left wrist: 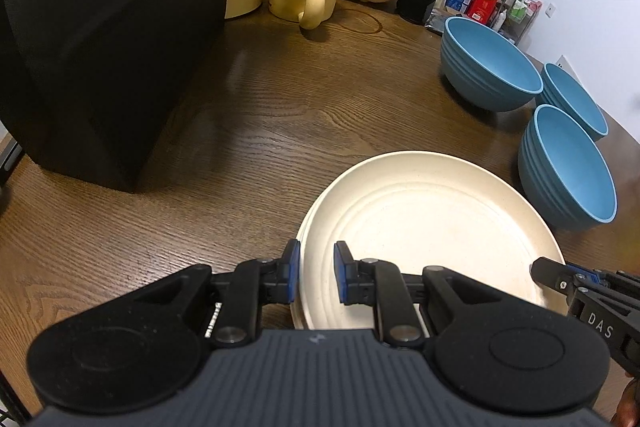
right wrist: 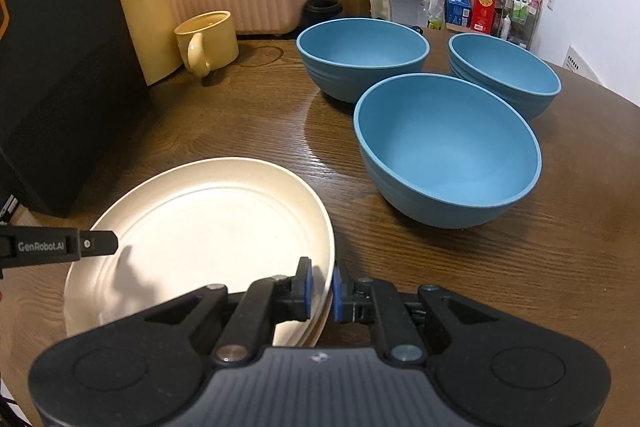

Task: Organize plates and bowls
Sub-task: 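Open both grippers to release the cream plate on the stack, then move both open tools away from the plates toward the blue bowls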

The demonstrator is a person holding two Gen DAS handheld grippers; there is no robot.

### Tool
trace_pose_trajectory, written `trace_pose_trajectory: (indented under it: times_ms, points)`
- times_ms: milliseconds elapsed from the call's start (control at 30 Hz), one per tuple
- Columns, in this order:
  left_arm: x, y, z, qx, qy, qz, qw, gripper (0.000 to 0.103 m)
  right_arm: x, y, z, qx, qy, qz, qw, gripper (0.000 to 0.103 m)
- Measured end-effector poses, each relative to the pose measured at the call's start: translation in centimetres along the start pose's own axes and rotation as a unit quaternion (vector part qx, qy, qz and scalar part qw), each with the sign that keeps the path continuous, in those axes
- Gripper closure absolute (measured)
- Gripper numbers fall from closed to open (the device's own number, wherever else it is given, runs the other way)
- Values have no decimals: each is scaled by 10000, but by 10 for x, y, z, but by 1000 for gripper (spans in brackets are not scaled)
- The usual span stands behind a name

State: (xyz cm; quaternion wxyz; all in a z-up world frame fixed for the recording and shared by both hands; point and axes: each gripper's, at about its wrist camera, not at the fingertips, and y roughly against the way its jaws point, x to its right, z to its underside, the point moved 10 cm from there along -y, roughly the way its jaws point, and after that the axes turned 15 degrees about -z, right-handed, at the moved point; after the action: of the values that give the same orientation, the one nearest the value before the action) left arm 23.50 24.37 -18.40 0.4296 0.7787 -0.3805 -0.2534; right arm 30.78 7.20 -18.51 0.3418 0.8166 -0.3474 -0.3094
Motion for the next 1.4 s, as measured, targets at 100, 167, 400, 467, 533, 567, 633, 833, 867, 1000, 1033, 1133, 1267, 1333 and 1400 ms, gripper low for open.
trace_pose_trajectory:
  times_ms: [100, 167, 400, 467, 533, 567, 633, 833, 867, 1000, 1033, 1133, 1267, 1333, 1400]
  points:
    - [0, -1, 0, 0, -17, -15, 10000, 84, 0, -2, -2, -27, 63, 27, 10000, 92]
    - [0, -2, 1, -24, -44, -58, 10000, 84, -2, -4, -3, -55, 129, 68, 9999, 92]
    - [-1, -2, 1, -12, -34, -53, 10000, 84, -2, -11, 0, -258, 255, 210, 9991, 92]
    - [-2, -2, 1, -15, -27, -53, 10000, 84, -2, -12, 1, -255, 280, 207, 9991, 92]
    - [-2, -2, 1, -12, -29, -54, 10000, 84, -2, -12, 1, -253, 316, 209, 9990, 92]
    - [-2, -2, 1, -16, -28, -54, 10000, 84, -2, -13, 1, -255, 346, 217, 9988, 91]
    - [-2, -1, 1, -18, -34, -61, 10000, 84, -3, -14, 0, -272, 428, 256, 9984, 91]
    - [-4, 0, 3, -14, -52, -70, 10000, 84, -5, -17, -2, -325, 506, 315, 9977, 91]
    - [-4, 0, 4, -19, -44, -69, 10000, 84, -5, -17, -2, -334, 513, 325, 9976, 90]
    - [-6, 2, 6, -43, -1, -56, 10000, 83, -4, -16, -1, -372, 392, 276, 9982, 88]
    - [-7, 2, 6, -45, 14, -55, 10000, 82, -4, -16, -1, -387, 349, 254, 9983, 85]
    - [-11, 4, 7, -40, 81, -72, 9999, 71, -3, -14, 1, -387, 274, 231, 9986, 75]
    - [-15, 12, 5, 53, 154, -91, 9998, 40, -3, -8, 1, -290, 188, 199, 9992, 41]
    - [-17, 17, 3, 123, 190, -88, 9997, 18, -5, -3, 0, -234, 181, 185, 9994, 26]
    - [-17, 24, 1, 204, 224, -73, 9995, 2, -5, 1, 0, -205, 152, 153, 9996, 15]
